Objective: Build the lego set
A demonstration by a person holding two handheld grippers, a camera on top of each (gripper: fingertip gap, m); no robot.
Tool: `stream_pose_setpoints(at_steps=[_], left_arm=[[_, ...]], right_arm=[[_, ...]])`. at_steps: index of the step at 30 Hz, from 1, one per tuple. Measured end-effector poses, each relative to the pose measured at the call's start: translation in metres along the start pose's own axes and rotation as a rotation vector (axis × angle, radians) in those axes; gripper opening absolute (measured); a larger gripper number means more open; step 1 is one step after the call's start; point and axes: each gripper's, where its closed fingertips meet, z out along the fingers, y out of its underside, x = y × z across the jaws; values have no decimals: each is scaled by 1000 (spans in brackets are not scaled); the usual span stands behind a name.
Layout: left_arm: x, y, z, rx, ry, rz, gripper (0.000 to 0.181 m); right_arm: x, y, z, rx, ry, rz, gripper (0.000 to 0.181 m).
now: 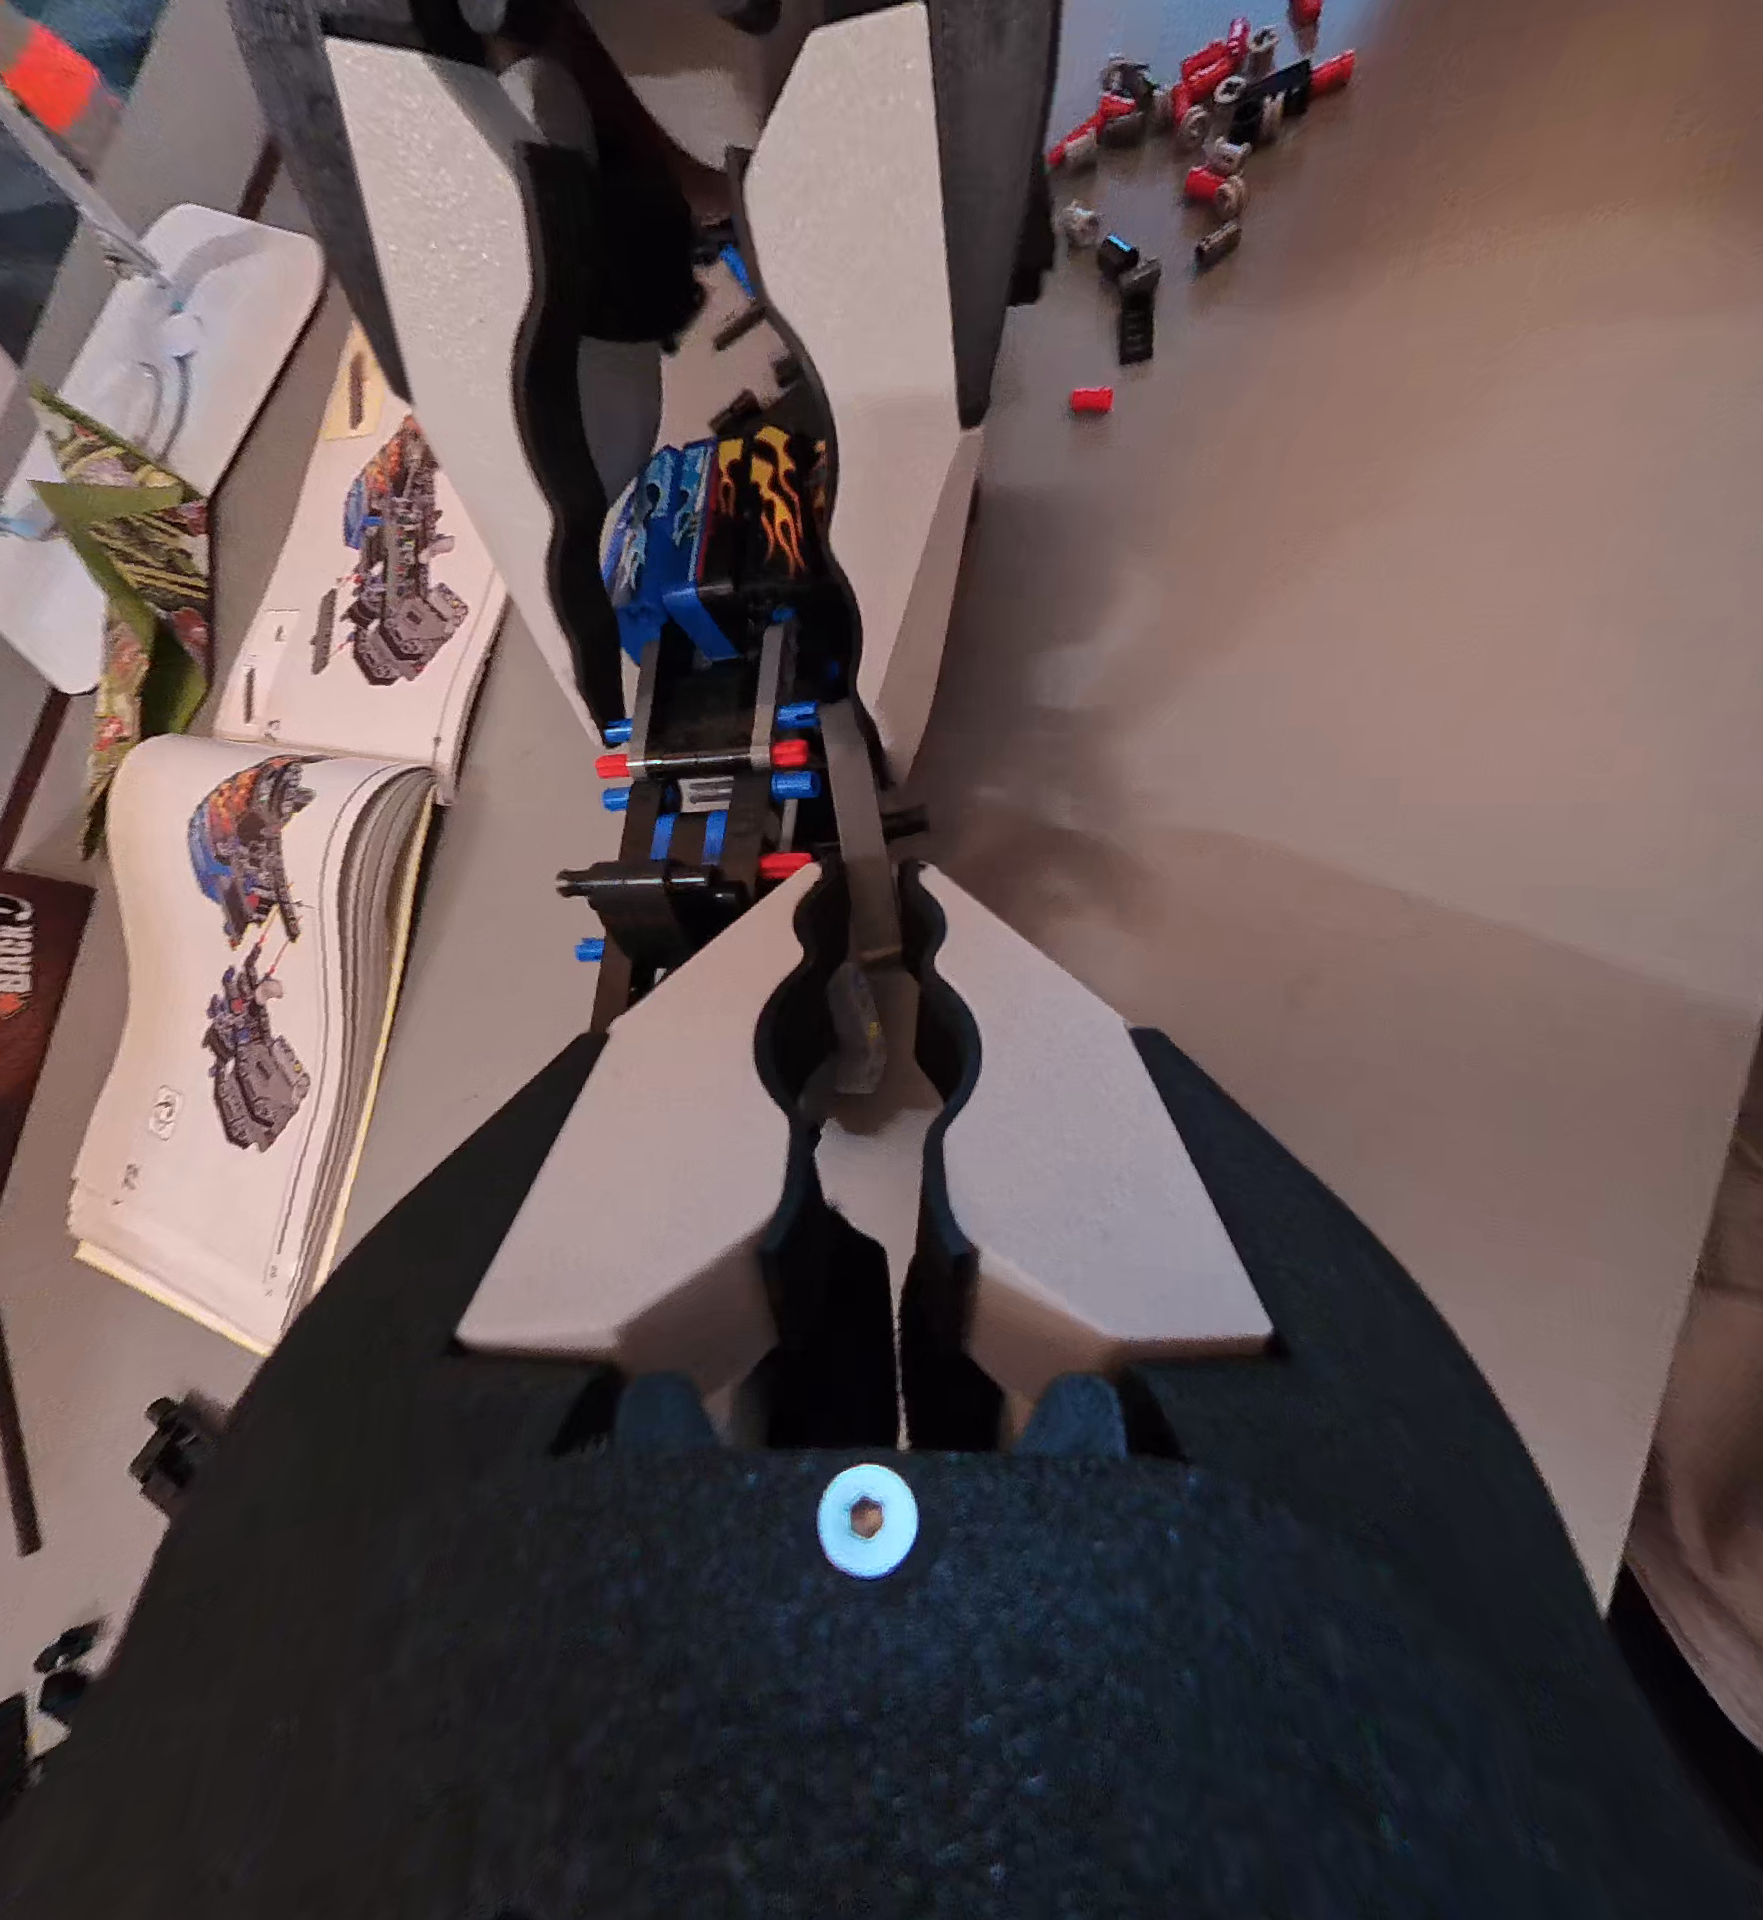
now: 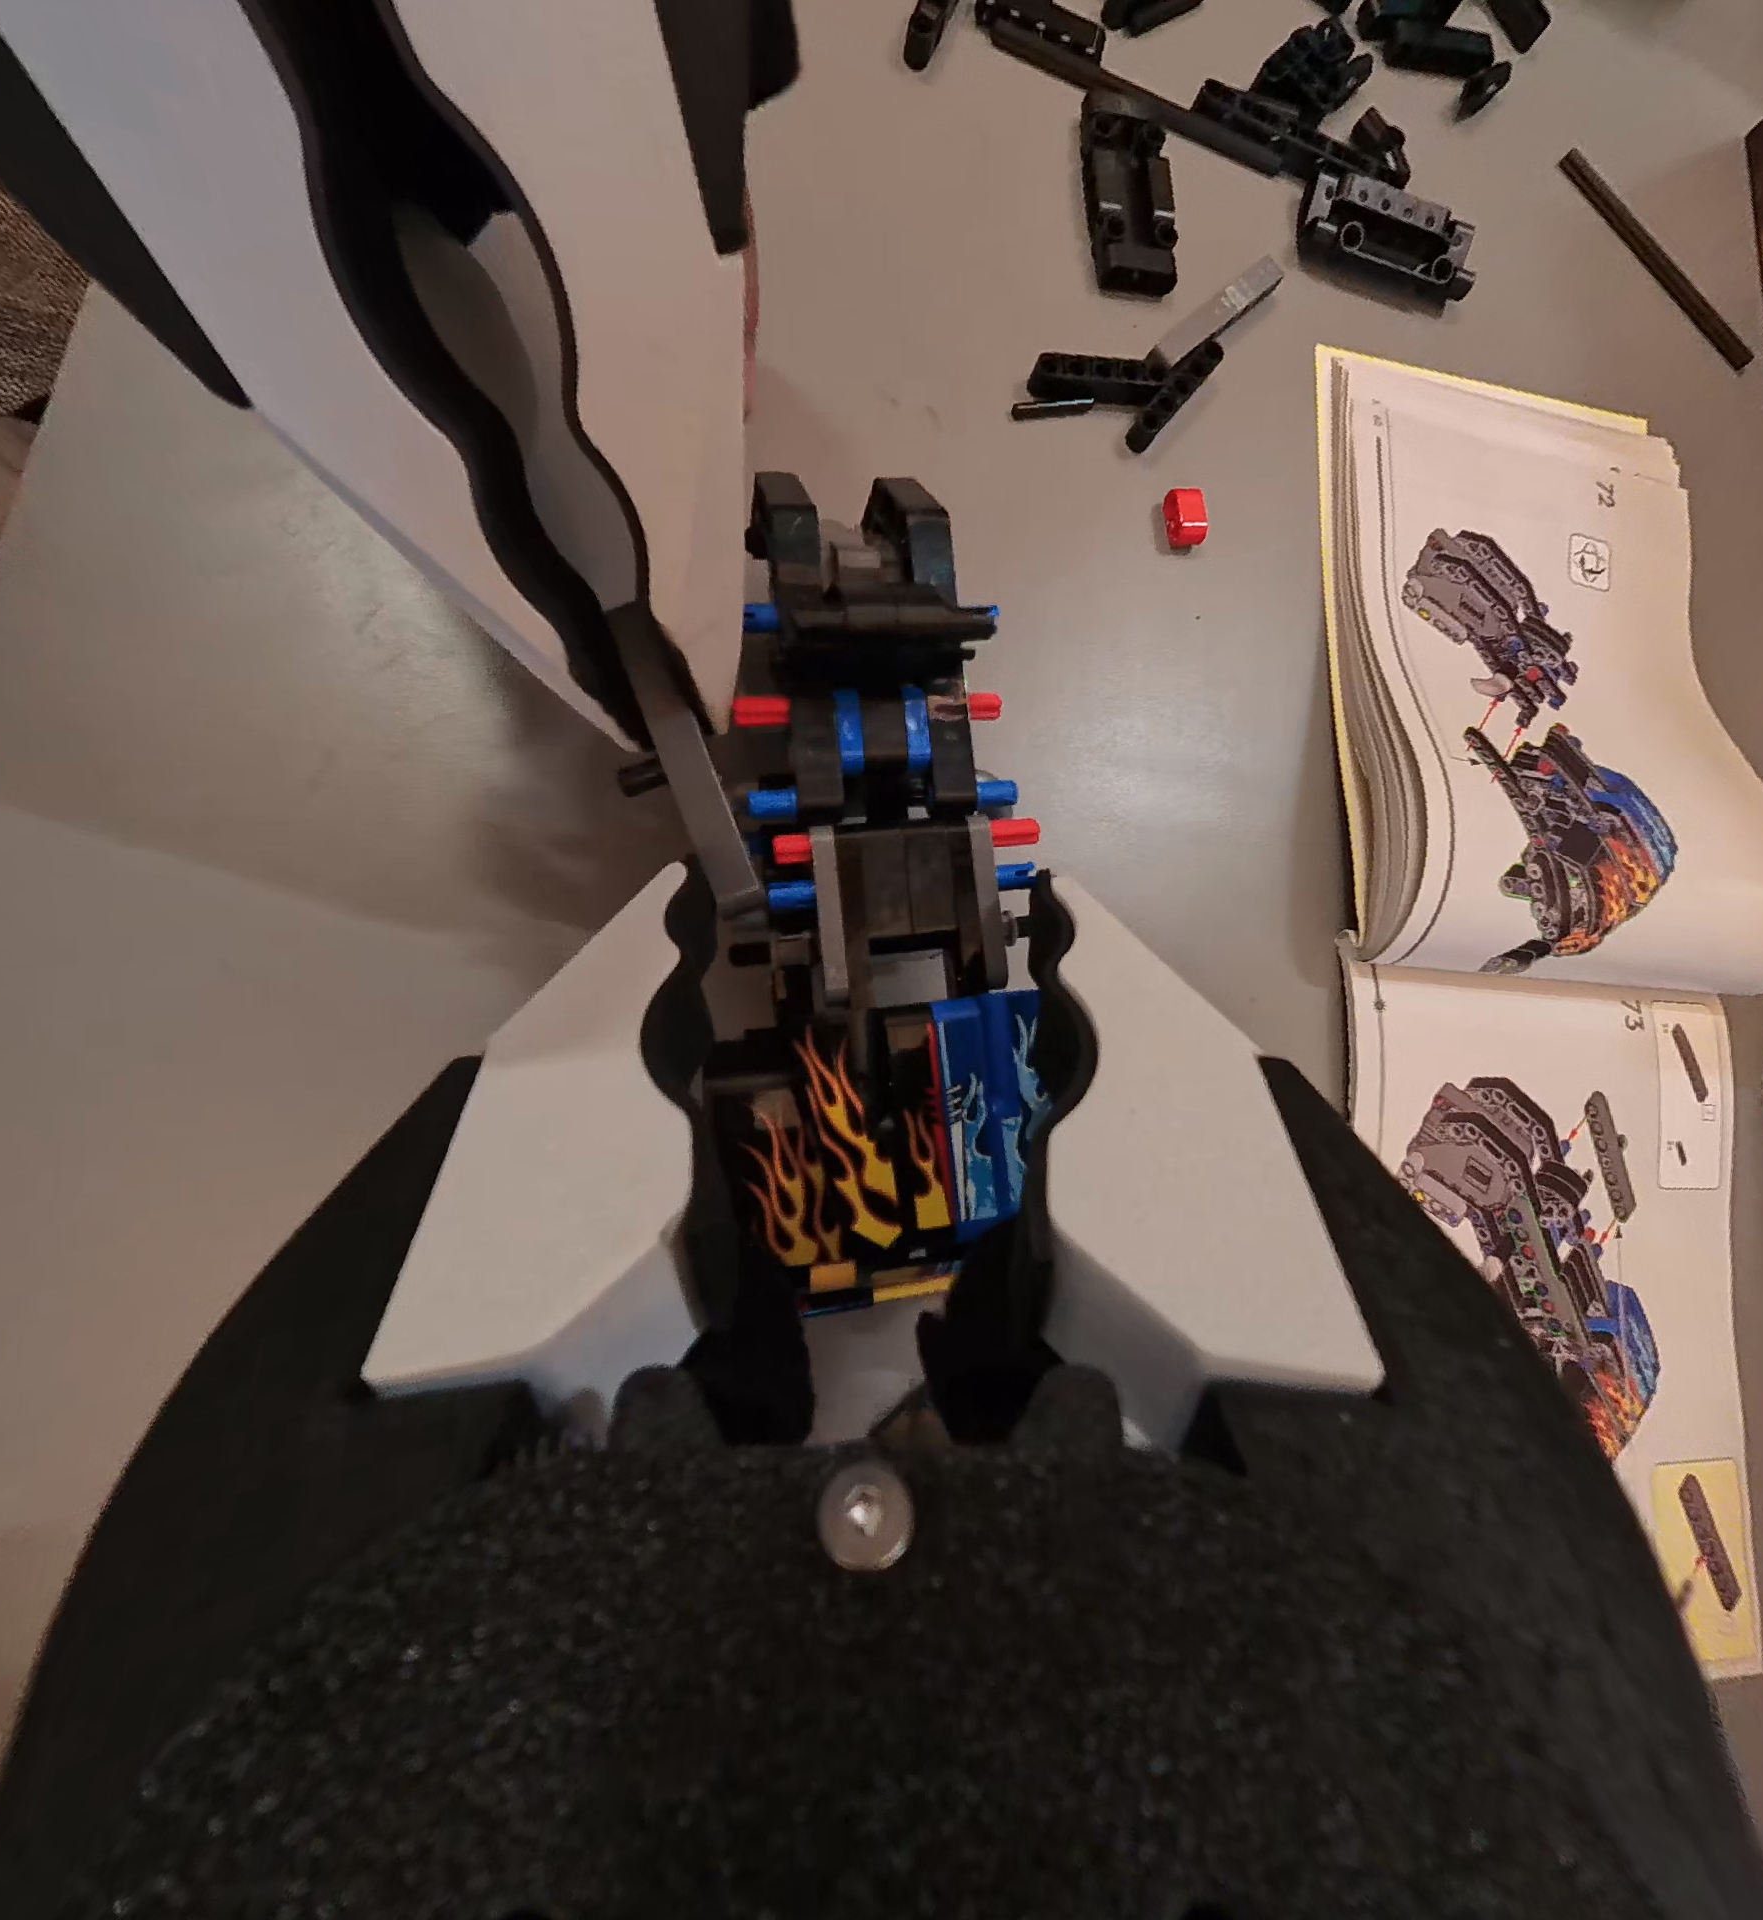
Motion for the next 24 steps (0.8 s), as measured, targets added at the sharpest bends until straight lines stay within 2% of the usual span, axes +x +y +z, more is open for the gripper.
stream_pose_setpoints(at_steps=[5,8,11,14,18,21,24], left_arm=[[-4,2,3,-3,-114,-10,6],[-2,7,2,-21,-107,9,6],[2,-1,-4,42,-40,-62,6],[3,-7,-10,96,4,-112,6],[5,-9,-14,135,64,-164,6],[4,-6,-13,137,30,-145,7],[-5,-4,-20,166,-91,-89,14]], right_arm=[[3,1,0,-16,47,-34,61],[1,-9,-7,20,106,-126,68],[-14,-30,-22,125,162,-298,46],[-32,-26,-18,80,162,-435,40],[-30,-26,-11,62,294,-598,9],[-30,-25,-9,57,258,-543,9],[-26,-23,-10,56,223,-460,9]])
